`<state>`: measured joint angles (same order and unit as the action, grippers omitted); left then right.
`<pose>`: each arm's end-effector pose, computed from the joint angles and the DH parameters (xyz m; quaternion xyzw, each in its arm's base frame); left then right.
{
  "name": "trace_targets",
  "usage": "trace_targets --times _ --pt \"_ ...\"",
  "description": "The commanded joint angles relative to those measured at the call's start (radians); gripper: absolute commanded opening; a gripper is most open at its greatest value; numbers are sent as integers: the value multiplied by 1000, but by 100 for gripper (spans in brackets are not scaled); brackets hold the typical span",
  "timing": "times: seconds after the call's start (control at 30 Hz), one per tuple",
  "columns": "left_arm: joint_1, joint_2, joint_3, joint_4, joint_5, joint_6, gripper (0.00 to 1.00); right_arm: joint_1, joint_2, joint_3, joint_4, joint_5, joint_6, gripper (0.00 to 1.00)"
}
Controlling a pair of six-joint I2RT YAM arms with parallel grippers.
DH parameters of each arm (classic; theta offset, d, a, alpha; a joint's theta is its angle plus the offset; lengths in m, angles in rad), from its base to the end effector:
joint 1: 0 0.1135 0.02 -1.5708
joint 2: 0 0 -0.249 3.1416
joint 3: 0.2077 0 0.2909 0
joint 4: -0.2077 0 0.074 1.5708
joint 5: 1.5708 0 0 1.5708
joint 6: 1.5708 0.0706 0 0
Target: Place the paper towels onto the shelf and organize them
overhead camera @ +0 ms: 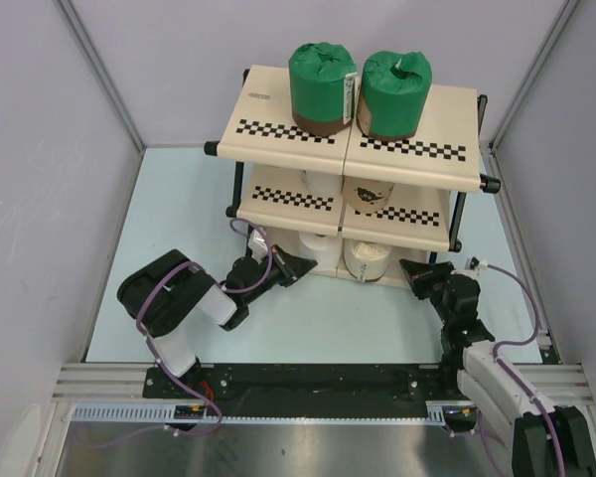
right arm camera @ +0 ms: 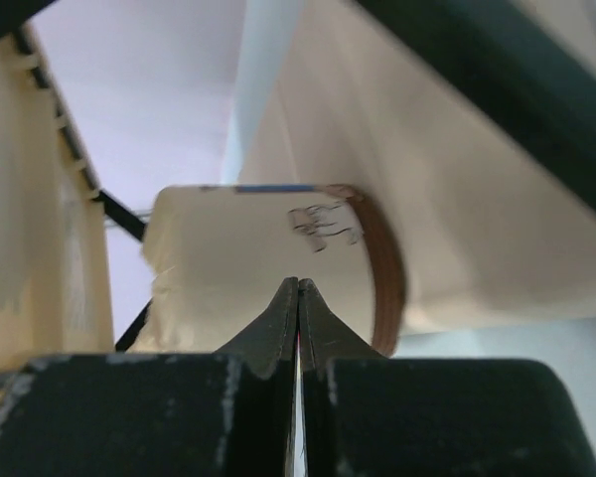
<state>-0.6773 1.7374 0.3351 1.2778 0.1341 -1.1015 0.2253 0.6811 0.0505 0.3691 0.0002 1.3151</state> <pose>0.2364 -0.2023 0.0706 -0.1141 0.7406 -0.5445 0.3769 0.2257 0.0517 0.1135 0.4112 0.6783 0.4239 0.4371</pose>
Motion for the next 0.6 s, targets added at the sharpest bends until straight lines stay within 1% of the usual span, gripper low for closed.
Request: trace_targets --times 0.0,0.13,0.17,0.27,0.3,0.57 --pt "5 -21 -18 201 7 -8 0 -89 109 8 132 -130 -59 0" --pt "5 -21 -30 216 10 -12 0 -161 254 77 209 -215 -94 0" --pt "5 -24 -36 218 10 -12 0 -187 312 110 223 -229 -100 0" --pt "5 -27 -50 229 12 -14 0 -218 397 156 280 -276 -119 0" --pt "5 -30 -53 232 10 -14 0 -245 441 185 300 -284 -122 0" --pt "5 -49 -71 235 13 -12 0 -299 609 316 360 -322 -158 0"
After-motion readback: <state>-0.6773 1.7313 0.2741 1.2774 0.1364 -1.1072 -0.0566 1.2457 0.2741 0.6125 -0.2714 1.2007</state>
